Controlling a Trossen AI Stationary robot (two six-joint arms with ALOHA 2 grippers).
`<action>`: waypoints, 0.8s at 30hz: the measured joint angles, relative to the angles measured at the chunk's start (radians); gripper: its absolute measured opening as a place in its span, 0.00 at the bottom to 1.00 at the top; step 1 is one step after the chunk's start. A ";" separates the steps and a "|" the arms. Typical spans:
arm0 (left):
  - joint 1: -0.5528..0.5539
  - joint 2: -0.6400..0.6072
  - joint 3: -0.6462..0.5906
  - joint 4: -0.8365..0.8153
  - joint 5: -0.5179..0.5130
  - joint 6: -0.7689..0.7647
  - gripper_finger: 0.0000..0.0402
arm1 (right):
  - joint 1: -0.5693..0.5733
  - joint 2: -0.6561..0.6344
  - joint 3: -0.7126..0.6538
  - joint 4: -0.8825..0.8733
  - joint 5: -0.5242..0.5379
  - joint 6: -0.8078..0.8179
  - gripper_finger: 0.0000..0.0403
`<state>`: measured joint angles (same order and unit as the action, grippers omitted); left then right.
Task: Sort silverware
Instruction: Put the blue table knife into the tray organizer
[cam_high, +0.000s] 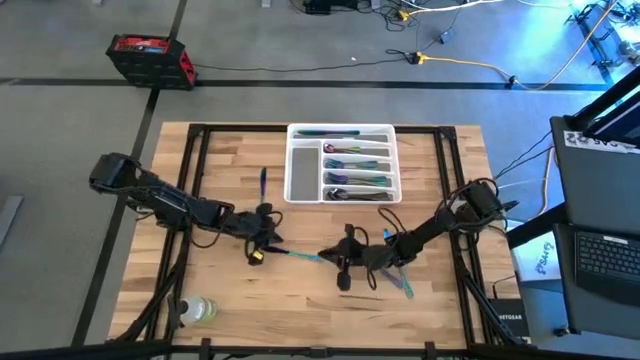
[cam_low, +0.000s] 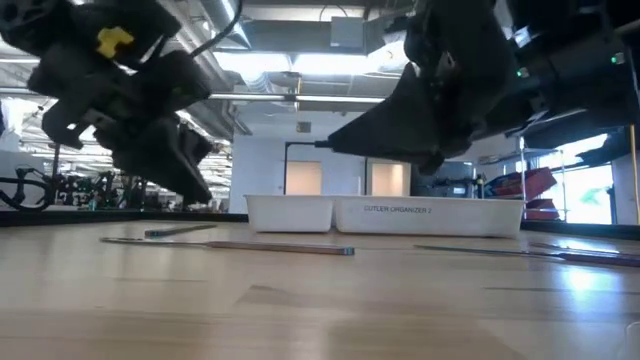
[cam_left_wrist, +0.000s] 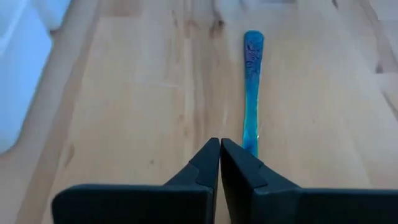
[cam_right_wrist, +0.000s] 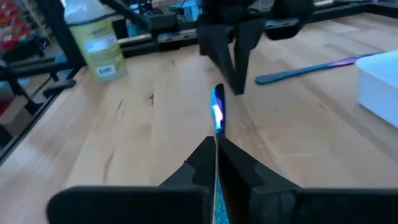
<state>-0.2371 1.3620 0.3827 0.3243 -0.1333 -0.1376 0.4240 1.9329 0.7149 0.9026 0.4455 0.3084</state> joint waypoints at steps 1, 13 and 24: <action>-0.006 -0.008 -0.022 0.038 -0.001 -0.012 0.00 | -0.001 0.001 0.006 -0.005 -0.019 -0.016 0.03; -0.087 -0.016 -0.188 0.322 0.007 -0.038 0.00 | -0.004 0.002 0.036 -0.112 0.116 -0.104 0.51; -0.132 -0.015 -0.231 0.332 -0.049 0.014 0.00 | -0.039 0.137 0.128 -0.067 0.067 -0.104 0.69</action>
<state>-0.3688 1.3468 0.1517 0.6565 -0.1824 -0.1234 0.3851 2.0699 0.8425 0.8352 0.5123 0.2040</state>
